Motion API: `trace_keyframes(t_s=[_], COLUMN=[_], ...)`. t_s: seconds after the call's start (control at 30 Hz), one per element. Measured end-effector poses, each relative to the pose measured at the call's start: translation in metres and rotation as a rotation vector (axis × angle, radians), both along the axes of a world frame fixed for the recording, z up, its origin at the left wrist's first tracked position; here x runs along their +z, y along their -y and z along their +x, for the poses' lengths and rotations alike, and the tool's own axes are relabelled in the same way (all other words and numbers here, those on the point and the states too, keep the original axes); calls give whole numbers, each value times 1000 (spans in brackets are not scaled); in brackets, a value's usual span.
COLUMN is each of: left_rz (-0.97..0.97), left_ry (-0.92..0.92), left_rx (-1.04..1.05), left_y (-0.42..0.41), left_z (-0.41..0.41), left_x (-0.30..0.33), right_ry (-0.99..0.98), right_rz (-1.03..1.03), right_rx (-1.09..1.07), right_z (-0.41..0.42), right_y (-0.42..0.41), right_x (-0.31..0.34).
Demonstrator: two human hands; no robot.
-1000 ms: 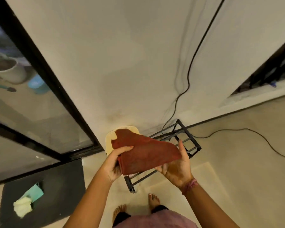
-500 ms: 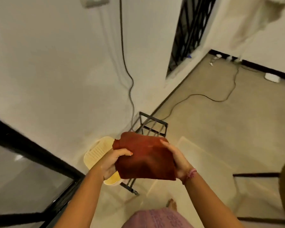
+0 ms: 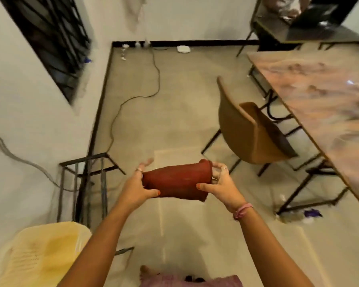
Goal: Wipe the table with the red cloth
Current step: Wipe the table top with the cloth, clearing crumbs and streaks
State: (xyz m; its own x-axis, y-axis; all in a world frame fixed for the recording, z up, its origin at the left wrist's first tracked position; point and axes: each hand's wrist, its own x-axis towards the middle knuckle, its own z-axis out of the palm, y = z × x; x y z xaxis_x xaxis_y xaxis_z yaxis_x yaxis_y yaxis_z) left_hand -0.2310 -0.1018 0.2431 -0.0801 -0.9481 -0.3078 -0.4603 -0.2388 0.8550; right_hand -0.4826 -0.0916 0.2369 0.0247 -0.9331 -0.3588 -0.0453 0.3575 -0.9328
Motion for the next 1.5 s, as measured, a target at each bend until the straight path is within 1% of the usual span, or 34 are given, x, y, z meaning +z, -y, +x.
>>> trace_keyframes(t_s=[0.07, 0.13, 0.23, 0.33, 0.4, 0.47, 0.57, 0.63, 0.7, 0.77, 0.87, 0.93, 0.97, 1.03, 1.13, 1.2, 1.27, 1.33, 1.43, 1.5], left_rz=[-143, -252, -327, -450, -578, -626, -558, -470, -368, -229, 66, 217, 251, 278, 368, 434, 469, 467, 449, 475], left_ry=[209, 307, 377, 399, 418, 391, 244, 129, 31, -104, -329, -458, -491, -506, -577, -624, -628, -596, -510, -474], left_rx=[-166, -240, -288, -311, -334, -345, -386, -407, -445, -498, -570, -640, -678, -748, -773, -755, -717, -680, -647, -562], left_y=[-1, -7, -23, -40, -52, -62, -77, -85, -89, -88, -83, -80, -80, -77, -68, -54, -34, -17, 13, 33], left_z=[-50, -97, -172, -228, -265, -298, -351, -380, -406, -426, -451, -472, -482, -508, -543, -565, -587, -606, -632, -648], left_x=[2, 2, 0, -4, -7, -7, -5, -4, -1, 2, 9, 12, 14, 14, 7, 3, -1, -3, -11, -18], right_ry=[-46, -160, -475, -646, -704, -700, -582, -455, -377, -274, -44, 92, 146, 267, 528, 615, 673, 642, 560, 481], right_rz=[-58, -116, -190, -227, -221, -161, -72, -72, -81, -78, -89, -86, -66, -15, 48, 129, 184, 193, 211, 206], right_rx=[-92, -127, -153, -189, -244, -298, -387, -437, -449, -434, -396, -455, -483, -516, -594, -641, -653, -653, -720, -782], right_z=[-44, -85, -151, -205, -241, -270, -307, -323, -336, -347, -360, -372, -378, -391, -410, -425, -445, -464, -491, -508], right_y=[-25, -49, -88, -124, -150, -173, -208, -225, -239, -249, -258, -252, -246, -225, -194, -178, -163, -150, -133, -126], right_x=[0, 0, -1, -1, -3, -5, -5, -3, -3, -5, -6, -8, -9, -14, -23, -27, -30, -31, -32, -33])
